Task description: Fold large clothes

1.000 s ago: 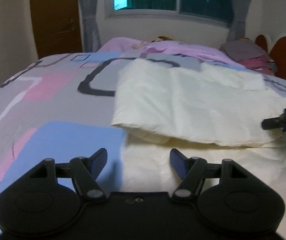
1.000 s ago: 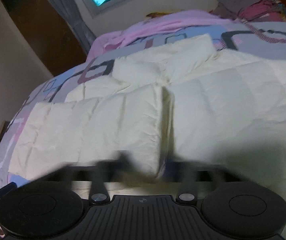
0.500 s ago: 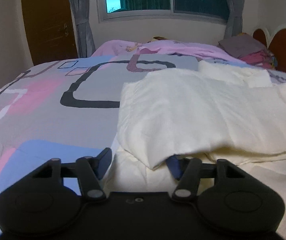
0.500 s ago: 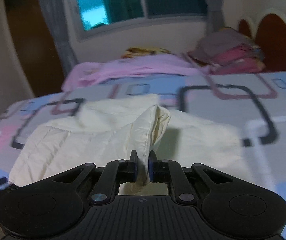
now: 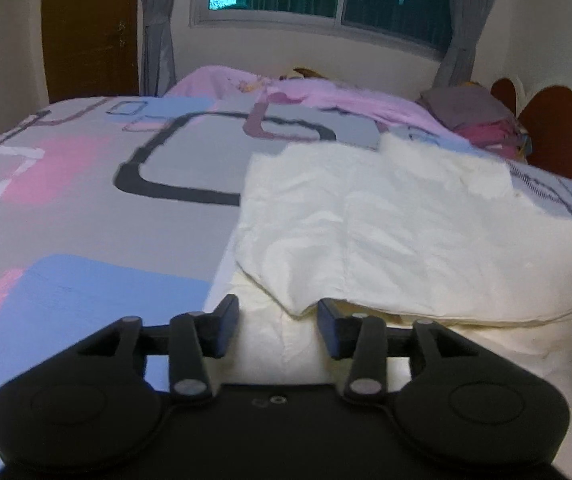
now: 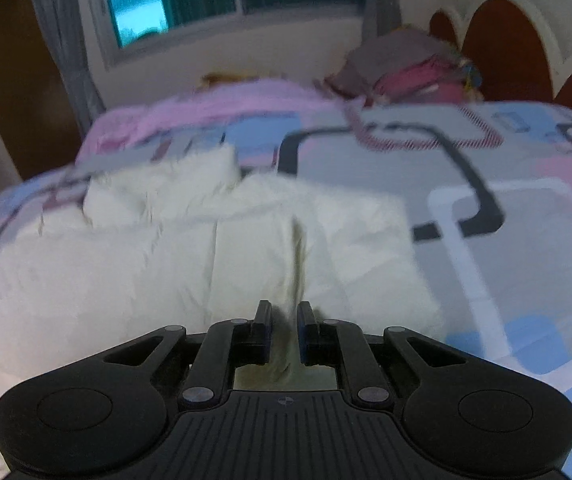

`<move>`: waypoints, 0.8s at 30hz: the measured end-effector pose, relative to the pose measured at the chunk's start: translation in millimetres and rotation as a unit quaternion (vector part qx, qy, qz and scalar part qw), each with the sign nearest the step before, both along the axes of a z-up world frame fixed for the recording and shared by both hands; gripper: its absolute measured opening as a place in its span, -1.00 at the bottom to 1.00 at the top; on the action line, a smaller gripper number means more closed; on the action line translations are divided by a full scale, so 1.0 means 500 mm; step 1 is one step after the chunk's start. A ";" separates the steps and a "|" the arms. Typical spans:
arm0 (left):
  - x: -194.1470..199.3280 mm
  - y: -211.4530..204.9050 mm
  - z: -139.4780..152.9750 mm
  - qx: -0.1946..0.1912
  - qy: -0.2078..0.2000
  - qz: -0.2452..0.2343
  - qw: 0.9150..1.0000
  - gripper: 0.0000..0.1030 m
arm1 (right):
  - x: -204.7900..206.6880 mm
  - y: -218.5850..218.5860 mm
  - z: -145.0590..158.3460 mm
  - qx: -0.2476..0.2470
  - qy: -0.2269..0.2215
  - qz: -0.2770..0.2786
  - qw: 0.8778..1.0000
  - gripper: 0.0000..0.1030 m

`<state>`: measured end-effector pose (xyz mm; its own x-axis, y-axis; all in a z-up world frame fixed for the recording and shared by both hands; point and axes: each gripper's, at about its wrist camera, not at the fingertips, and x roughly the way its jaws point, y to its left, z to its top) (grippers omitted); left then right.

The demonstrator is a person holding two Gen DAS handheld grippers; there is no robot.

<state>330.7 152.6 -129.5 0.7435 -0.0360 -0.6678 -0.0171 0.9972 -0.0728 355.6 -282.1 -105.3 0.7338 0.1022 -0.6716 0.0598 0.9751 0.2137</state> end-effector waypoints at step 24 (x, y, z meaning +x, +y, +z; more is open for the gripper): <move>0.198 -0.148 0.018 -0.036 0.000 -0.020 0.999 -0.03 | 0.124 0.133 0.007 -0.040 -0.051 0.034 0.997 0.04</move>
